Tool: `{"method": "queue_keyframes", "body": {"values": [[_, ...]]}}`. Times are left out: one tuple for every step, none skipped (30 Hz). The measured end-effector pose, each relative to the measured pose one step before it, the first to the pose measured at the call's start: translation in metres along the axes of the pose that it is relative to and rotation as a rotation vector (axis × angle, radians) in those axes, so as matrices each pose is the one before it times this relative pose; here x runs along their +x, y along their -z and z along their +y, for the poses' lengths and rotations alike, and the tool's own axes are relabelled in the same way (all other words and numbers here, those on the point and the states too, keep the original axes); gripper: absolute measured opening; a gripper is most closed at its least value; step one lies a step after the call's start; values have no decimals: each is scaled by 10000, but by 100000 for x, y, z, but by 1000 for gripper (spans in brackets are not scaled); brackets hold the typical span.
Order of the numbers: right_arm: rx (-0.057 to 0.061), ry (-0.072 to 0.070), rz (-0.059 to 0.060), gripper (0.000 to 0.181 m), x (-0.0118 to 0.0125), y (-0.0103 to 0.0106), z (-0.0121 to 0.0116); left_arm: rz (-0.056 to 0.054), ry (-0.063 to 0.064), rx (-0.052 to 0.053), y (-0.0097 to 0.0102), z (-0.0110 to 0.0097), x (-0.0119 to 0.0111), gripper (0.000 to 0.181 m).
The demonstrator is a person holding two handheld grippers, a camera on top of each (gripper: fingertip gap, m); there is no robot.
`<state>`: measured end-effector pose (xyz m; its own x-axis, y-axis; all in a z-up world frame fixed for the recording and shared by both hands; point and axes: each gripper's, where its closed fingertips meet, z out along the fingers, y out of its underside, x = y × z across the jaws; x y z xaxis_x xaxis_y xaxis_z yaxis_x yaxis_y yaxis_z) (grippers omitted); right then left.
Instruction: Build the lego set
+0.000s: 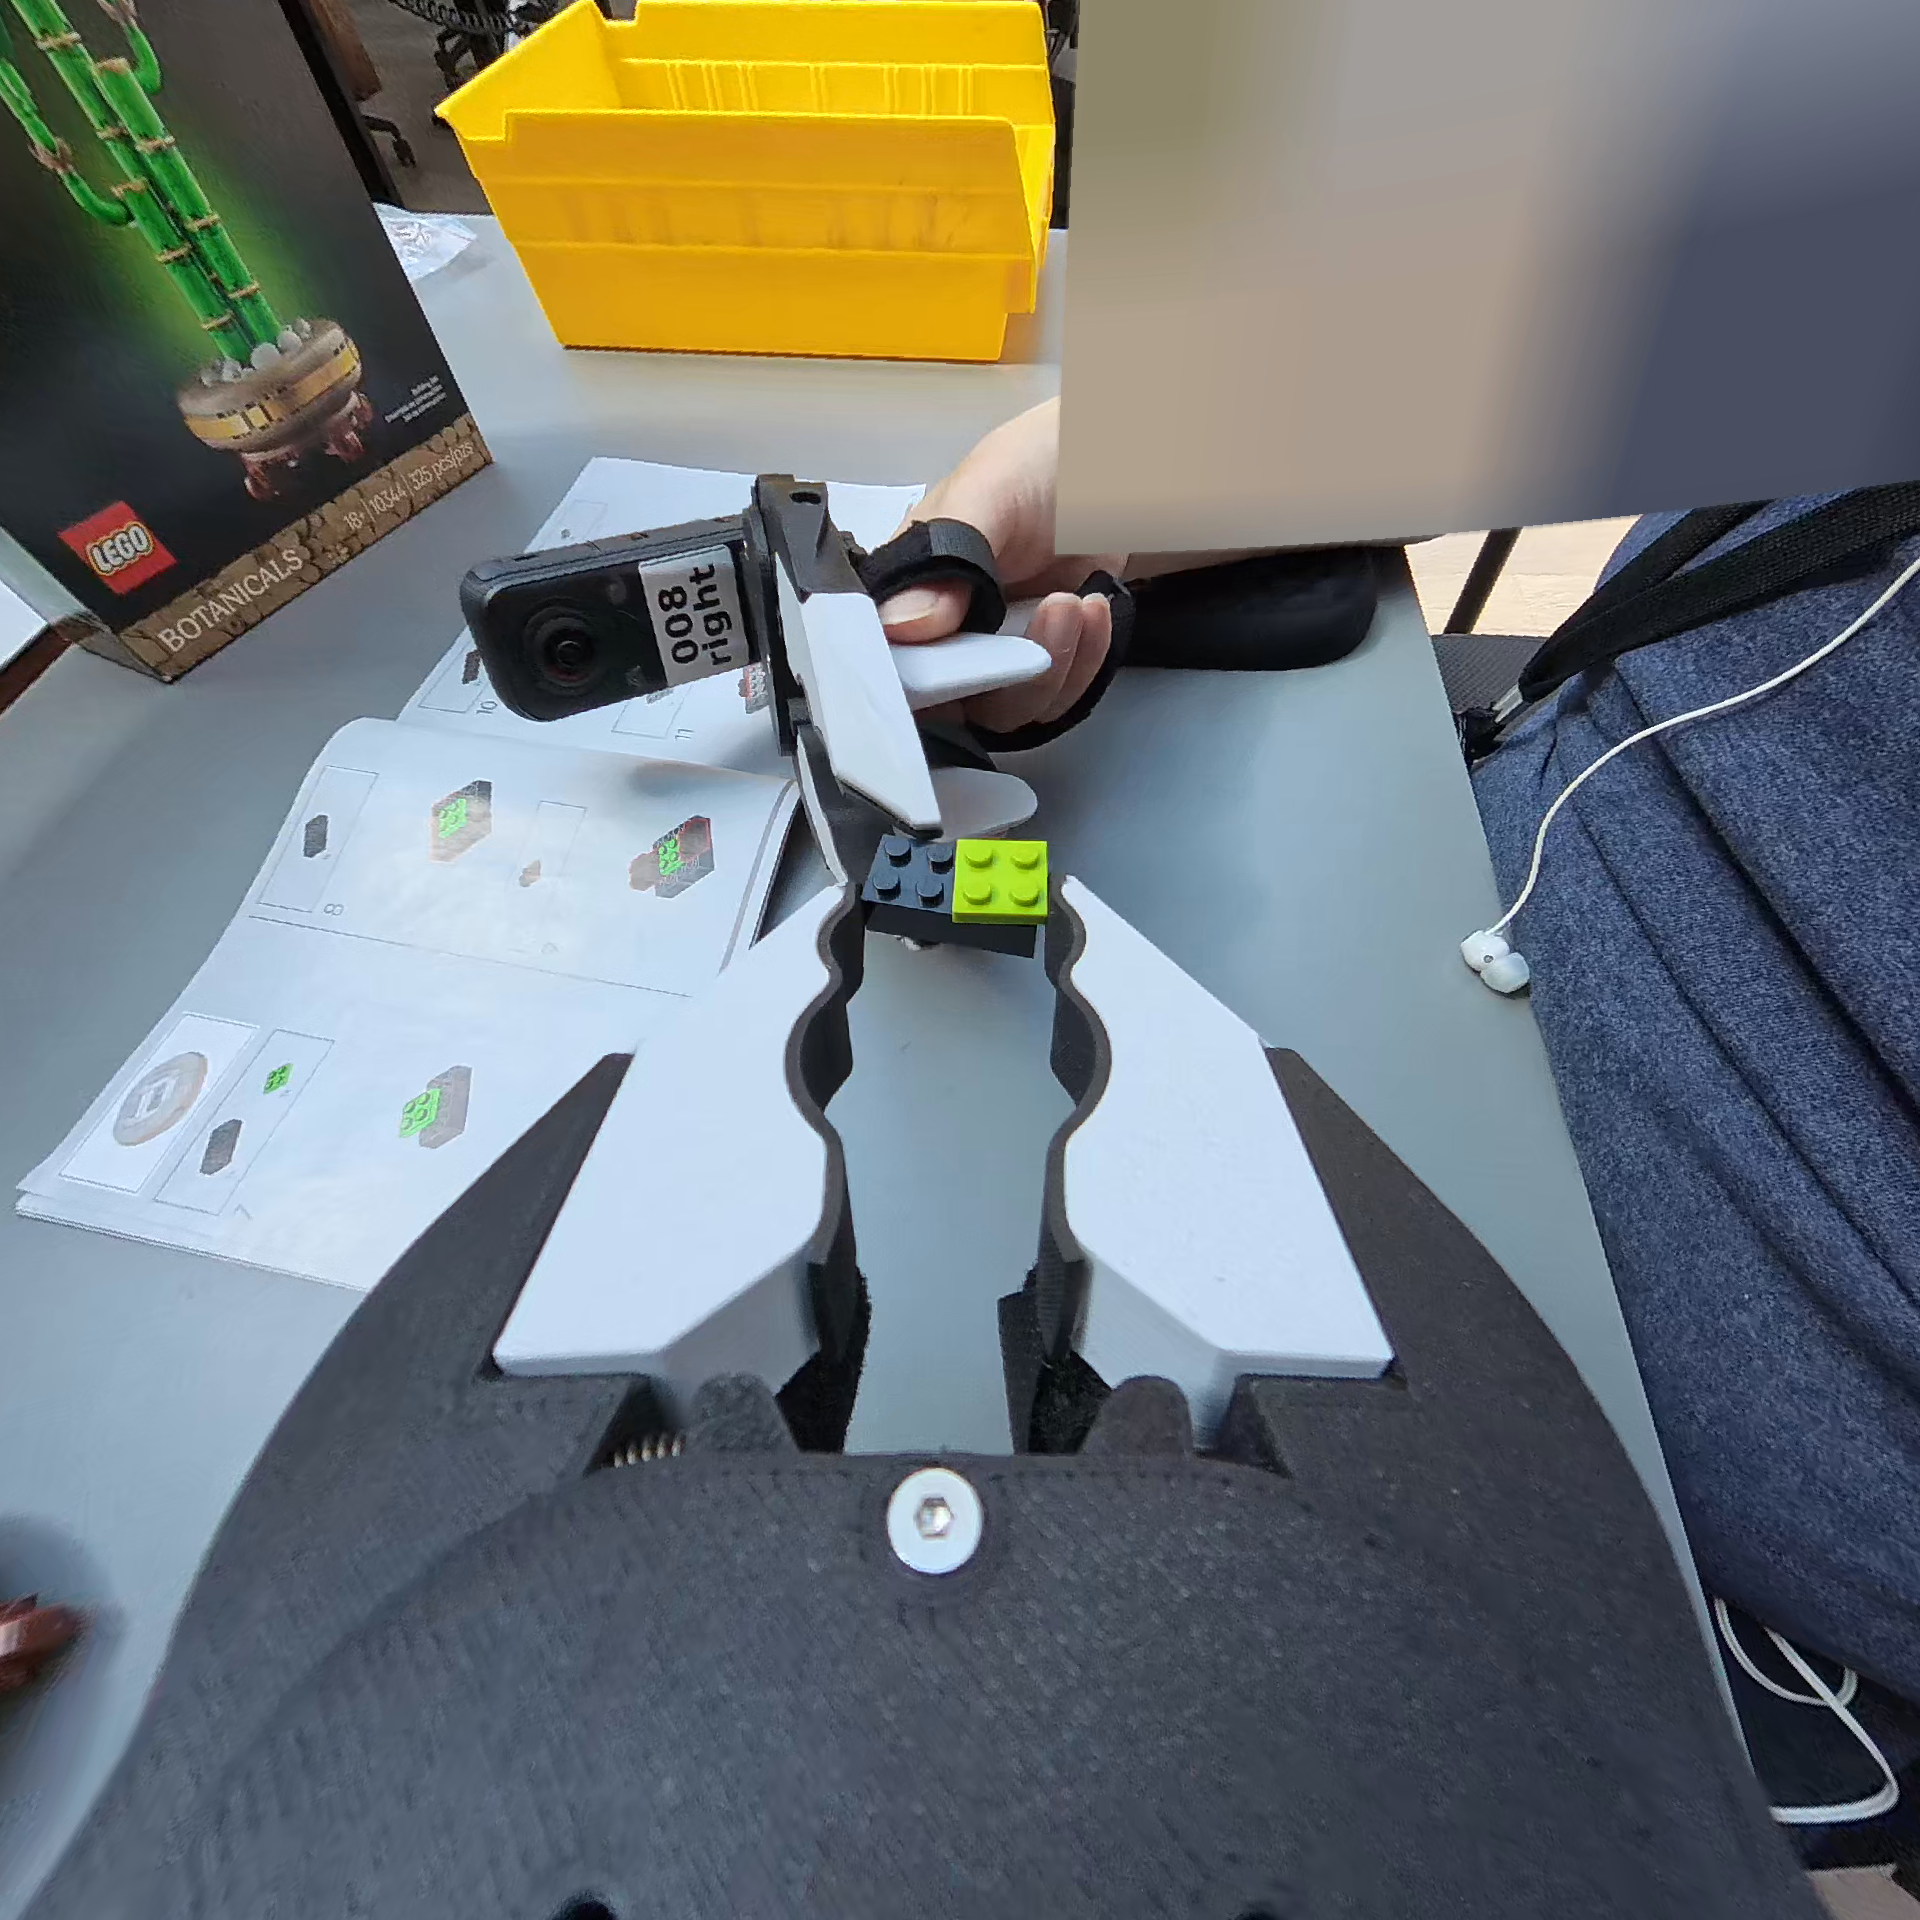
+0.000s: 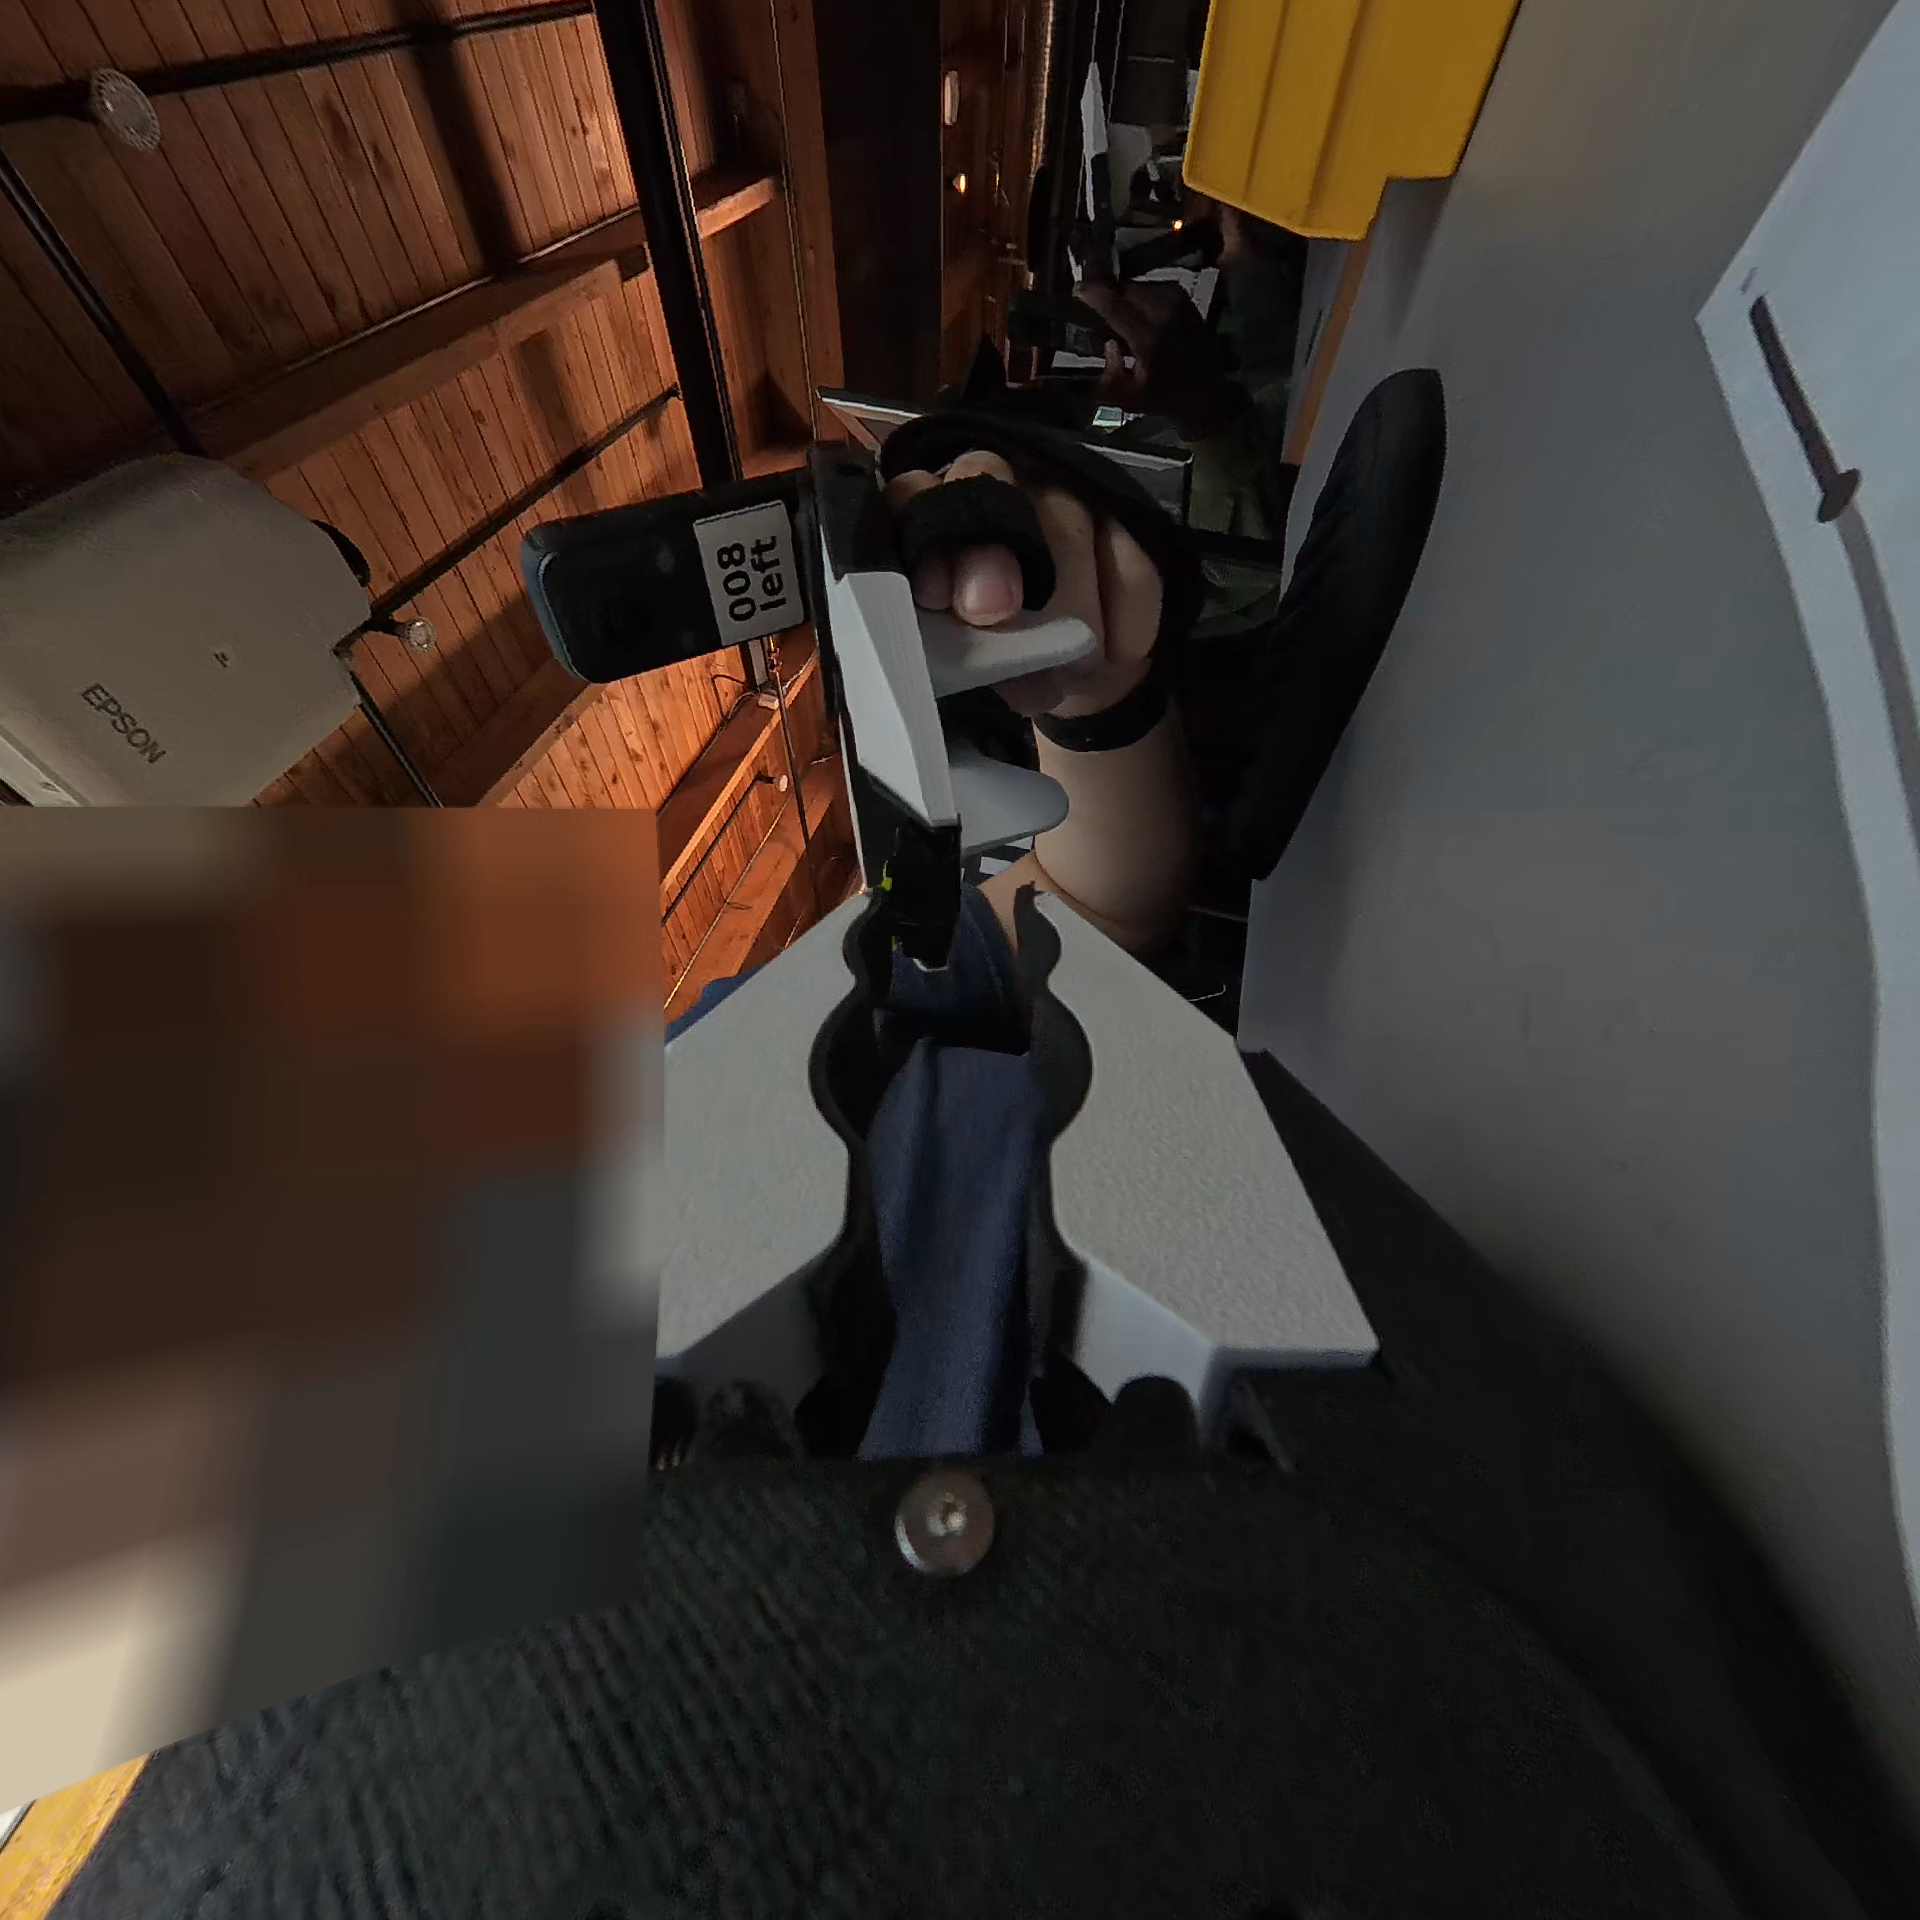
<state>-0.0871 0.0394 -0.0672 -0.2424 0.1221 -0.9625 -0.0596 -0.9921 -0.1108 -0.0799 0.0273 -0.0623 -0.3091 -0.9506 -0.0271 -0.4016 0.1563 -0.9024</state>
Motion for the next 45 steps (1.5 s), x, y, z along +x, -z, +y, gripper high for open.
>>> {"method": "queue_keyframes", "body": {"values": [[33, 18, 23, 26, 24, -87, 4, -89, -9, -57, 11, 119, -100, 33], [60, 71, 13, 24, -48, -89, -47, -87, 15, -71, -29, 162, -133, 33], [146, 74, -8, 22, -83, -55, -142, -37, 38, -52, -44, 135, -78, 33], [242, 59, 25, 20, 1, -1, -259, -27, 43, -4, -57, 79, -73, 33], [239, 27, 28, 18, 45, 49, -264, -37, 46, 21, -50, 22, -93, 33], [188, 3, -8, 13, -11, 54, -213, -36, 52, 16, -42, 21, -89, 33], [152, -2, -23, 11, -27, 56, -192, -29, 41, 8, -30, 24, -96, 32], [76, 2, 1, 11, -6, 59, -113, -57, 22, 11, -11, 7, -125, 32], [41, 10, 15, 11, 20, 41, -68, -59, 15, 10, -17, -6, -125, 32], [2, 17, 24, 11, 41, 18, -7, -44, 15, -9, -4, 20, -105, 33], [-17, 0, 27, 11, 40, -5, 38, -54, 9, -36, -23, 61, -120, 33], [-20, 0, 4, 12, 26, -38, 59, -109, 9, -43, -28, 77, -208, 33], [30, -1, -8, 12, 10, -40, -5, -75, 6, -5, 12, 25, -159, 33], [59, -2, -23, 16, 2, -35, -38, -4, 31, 25, 24, -34, -58, 32], [58, -9, -4, 12, 11, -19, -51, -46, 45, 21, 21, -31, -119, 32], [78, 29, -20, 11, -10, -25, -64, -46, 18, 24, 28, -33, -95, 32], [44, 4, -22, 11, -25, -13, -33, -22, 11, 7, 14, 11, -47, 32], [28, -2, -20, 11, -10, -20, -15, -36, 9, 0, -7, 19, -53, 32], [26, -17, -31, 11, -17, -8, -32, -36, 10, 11, -12, -6, -42, 32], [18, -32, -10, 11, 43, -8, -3, 8, 20, -2, -2, 12, 16, 32], [30, -37, -12, 11, 44, -5, -22, -11, 8, -30, -10, 38, -16, 33], [56, -45, -23, 15, 36, 11, -62, -35, -4, -29, -12, 36, -48, 32], [15, -53, -26, 15, 35, 3, 3, -17, 1, -24, -14, 29, -29, 32], [4, -57, -29, 14, 14, -8, -2, 9, 11, -34, -7, 21, 12, 33], [-10, -45, -34, 14, -5, 5, 13, 12, 15, -30, -3, 8, 8, 33], [-39, -42, -46, 14, -41, -10, 58, 27, 4, -22, 7, -18, 34, 32], [-29, -40, -79, 10, -91, 8, 18, 22, -2, -1, 22, -66, 35, 32], [-15, -54, -91, 10, -108, -4, 21, 5, -2, 9, 12, -105, 28, 32], [-14, -71, -99, 10, -93, 6, 11, -4, -7, -1, 8, -97, 20, 32], [-10, -76, -102, 10, -101, 6, 14, -10, -21, -2, 7, -96, 12, 32], [-5, -69, -99, 10, -96, 14, 14, -7, -36, 2, 7, -90, 18, 33], [20, -49, -86, 10, -106, 1, -37, -6, -30, 3, 14, -76, 6, 33], [-4, -21, -18, 10, -25, 19, 4, 7, -14, 14, 14, -76, 18, 34], [-32, 18, 11, 10, 2, 9, 24, 16, 19, 19, 3, -74, 23, 37], [5, 26, 3, 10, -27, 19, -26, -44, 39, -12, 47, -41, -75, 40], [3, 35, 0, 10, -47, 23, -26, -46, 21, 4, 102, -64, -80, 43], [-23, 33, 15, 10, -15, 41, -10, -13, 18, 7, 164, -48, -12, 44], [16, 66, 29, 9, -15, 41, -73, -73, 32, -11, 229, -29, -99, 47], [9, 74, 61, 9, 36, 48, -54, -147, 40, 20, 309, -33, -178, 49], [-36, 70, 63, 14, 29, 42, -7, -78, 51, 111, 370, -134, -36, 48], [-19, 55, 22, 14, -16, 22, -6, -8, 83, 214, 375, -272, 132, 46], [-7, 18, -8, 14, -42, 17, -18, -15, 105, 258, 326, -322, 187, 44], [-18, -2, 5, 10, 4, 20, 13, -23, 70, 228, 223, -259, 216, 41], [-34, -7, 6, 9, 24, -4, 34, -72, -7, 143, 91, -117, 190, 38], [-42, -25, -12, 9, -6, -25, 61, -106, -85, 79, -11, -36, 156, 37]]}}
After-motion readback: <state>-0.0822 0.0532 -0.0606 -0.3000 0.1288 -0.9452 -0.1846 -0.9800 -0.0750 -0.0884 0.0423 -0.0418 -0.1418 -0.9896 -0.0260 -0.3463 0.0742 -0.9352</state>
